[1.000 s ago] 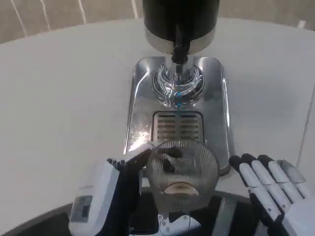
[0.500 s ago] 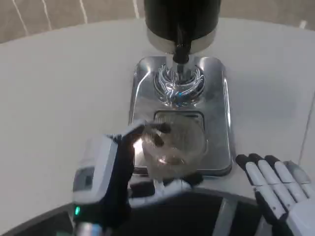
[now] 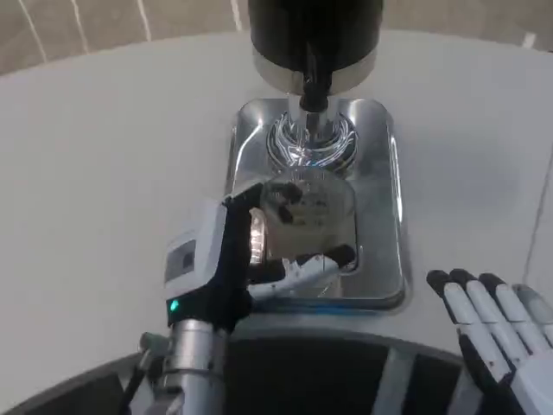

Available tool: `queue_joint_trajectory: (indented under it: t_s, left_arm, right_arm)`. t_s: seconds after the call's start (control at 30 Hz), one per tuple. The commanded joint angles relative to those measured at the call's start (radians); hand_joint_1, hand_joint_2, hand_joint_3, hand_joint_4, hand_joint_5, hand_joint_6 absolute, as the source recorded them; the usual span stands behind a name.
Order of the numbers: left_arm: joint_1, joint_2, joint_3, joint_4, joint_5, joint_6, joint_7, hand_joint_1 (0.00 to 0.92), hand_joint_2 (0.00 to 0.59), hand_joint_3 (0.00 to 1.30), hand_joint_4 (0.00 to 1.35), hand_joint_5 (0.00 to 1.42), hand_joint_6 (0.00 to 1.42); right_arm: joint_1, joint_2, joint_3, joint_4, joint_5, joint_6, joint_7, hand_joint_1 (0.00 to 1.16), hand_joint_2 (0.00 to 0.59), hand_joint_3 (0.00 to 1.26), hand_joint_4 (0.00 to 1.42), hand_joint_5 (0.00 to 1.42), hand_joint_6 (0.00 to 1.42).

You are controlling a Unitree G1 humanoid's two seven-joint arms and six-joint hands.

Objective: Grasp the cup under the faucet to collect the drink, then remove the cup.

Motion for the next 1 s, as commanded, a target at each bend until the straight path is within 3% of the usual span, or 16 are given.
queue_joint_trajectory:
  t_s: [0.03, 0.37, 0.63, 0.67, 0.73, 0.8, 0.83, 1.0]
  left_arm:
    - [-0.128, 0.013, -0.016, 0.145, -0.013, -0.035, 0.053, 0.632, 0.072, 1.25, 1.14, 1.42, 1.42]
    - [-0.296, 0.023, -0.039, 0.391, -0.042, -0.056, 0.138, 0.625, 0.087, 1.23, 1.13, 1.42, 1.42]
    - [-0.262, 0.036, -0.051, 0.378, -0.055, -0.064, 0.148, 0.535, 0.09, 1.1, 1.19, 1.32, 1.42]
    - [-0.257, 0.039, -0.051, 0.373, -0.056, -0.063, 0.145, 0.513, 0.089, 1.04, 1.13, 1.27, 1.42]
    - [-0.249, 0.044, -0.051, 0.364, -0.063, -0.062, 0.134, 0.469, 0.079, 0.8, 0.95, 1.16, 1.39]
    - [-0.24, 0.051, -0.053, 0.354, -0.072, -0.05, 0.101, 0.406, 0.074, 0.4, 0.49, 0.92, 1.19]
    - [-0.237, 0.054, -0.056, 0.349, -0.077, -0.045, 0.083, 0.388, 0.068, 0.31, 0.38, 0.82, 1.11]
    - [-0.222, 0.065, -0.068, 0.322, -0.083, -0.042, 0.038, 0.327, 0.051, 0.1, 0.1, 0.58, 0.78]
  right_arm:
    - [0.014, 0.007, 0.003, -0.018, -0.012, 0.017, 0.006, 0.42, 0.462, 0.0, 0.0, 0.0, 0.0]
    - [0.025, 0.016, 0.017, -0.024, -0.024, 0.04, 0.006, 0.42, 0.462, 0.0, 0.0, 0.0, 0.0]
    - [0.023, 0.014, 0.029, -0.013, -0.023, 0.042, 0.002, 0.42, 0.462, 0.0, 0.0, 0.0, 0.0]
    - [0.022, 0.013, 0.03, -0.014, -0.021, 0.042, 0.004, 0.42, 0.462, 0.0, 0.0, 0.0, 0.0]
    - [0.023, 0.011, 0.031, -0.015, -0.019, 0.043, 0.005, 0.42, 0.462, 0.0, 0.0, 0.0, 0.0]
    - [0.026, 0.008, 0.029, -0.018, -0.011, 0.042, 0.007, 0.42, 0.462, 0.0, 0.0, 0.0, 0.0]
    - [0.027, 0.007, 0.028, -0.02, -0.006, 0.042, 0.009, 0.42, 0.462, 0.0, 0.0, 0.0, 0.0]
    - [0.026, 0.003, 0.025, -0.03, 0.006, 0.043, 0.019, 0.41, 0.467, 0.0, 0.0, 0.0, 0.0]
